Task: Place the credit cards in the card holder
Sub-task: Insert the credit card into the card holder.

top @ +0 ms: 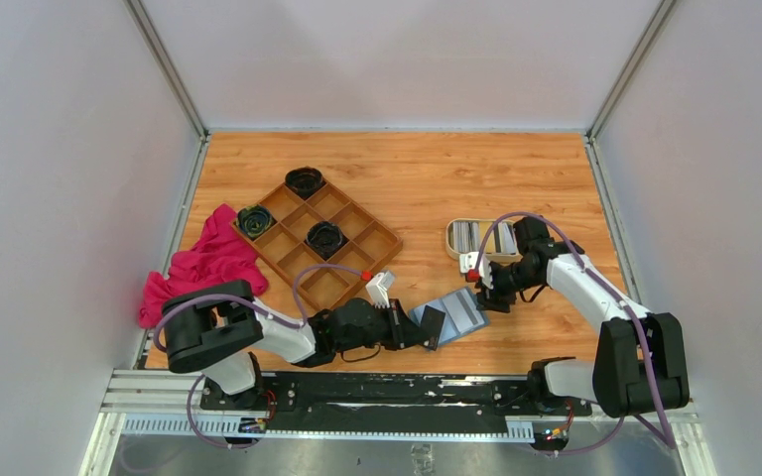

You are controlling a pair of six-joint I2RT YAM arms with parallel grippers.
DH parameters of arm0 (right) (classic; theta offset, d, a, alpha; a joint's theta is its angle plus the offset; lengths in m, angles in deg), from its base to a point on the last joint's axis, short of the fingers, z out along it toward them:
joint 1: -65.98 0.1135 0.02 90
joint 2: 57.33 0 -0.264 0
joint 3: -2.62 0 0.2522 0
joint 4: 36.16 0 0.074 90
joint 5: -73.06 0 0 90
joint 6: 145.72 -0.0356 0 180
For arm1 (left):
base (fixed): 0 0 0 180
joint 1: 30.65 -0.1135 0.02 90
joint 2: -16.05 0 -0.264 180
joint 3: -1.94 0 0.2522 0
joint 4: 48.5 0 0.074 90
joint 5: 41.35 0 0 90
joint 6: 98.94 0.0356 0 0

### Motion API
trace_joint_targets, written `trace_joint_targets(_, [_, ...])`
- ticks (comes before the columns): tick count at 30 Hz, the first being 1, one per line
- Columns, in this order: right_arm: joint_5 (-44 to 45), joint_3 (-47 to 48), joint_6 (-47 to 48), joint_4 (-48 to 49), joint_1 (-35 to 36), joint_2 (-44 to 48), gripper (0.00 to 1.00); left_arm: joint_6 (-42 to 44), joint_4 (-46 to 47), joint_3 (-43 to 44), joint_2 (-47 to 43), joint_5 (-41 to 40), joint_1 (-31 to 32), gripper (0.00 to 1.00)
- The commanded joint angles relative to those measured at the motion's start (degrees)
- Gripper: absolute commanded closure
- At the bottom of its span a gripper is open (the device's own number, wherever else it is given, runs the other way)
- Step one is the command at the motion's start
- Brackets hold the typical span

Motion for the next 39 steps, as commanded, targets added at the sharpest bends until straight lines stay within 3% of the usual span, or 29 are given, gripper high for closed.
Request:
trace_joint_targets(1, [0.65,-1.24,-0.71,0.78,0.93,-0.31,0.46,1.4,-0.92,1.38,0.64,-0.77,0.61,1.0])
trace_joint_targets(11, [3.06,-1.42,-0.1,1.6,2.81,-3.07,0.49,1.42,-0.92,0.89,0.49,-1.15,0.61,1.0])
trace_joint_targets(29, [1.2,-1.41,2.29,-6.02,4.87,0.52,0.94,1.41,-0.92,-0.93,-1.6,-2.28,0.61,1.0])
trace_joint_targets(33, [0.05,-2.15,2.76,-8.02,6.26,1.61,1.0,1.27,-0.84,-1.07,-1.68,-2.23,0.61,1.0])
trace_joint_targets(39, [-2.45,-2.66,2.91,-9.87,8.92,3.89,1.0,0.98,-0.83,-1.26,-2.0,-2.31,0.62,1.0])
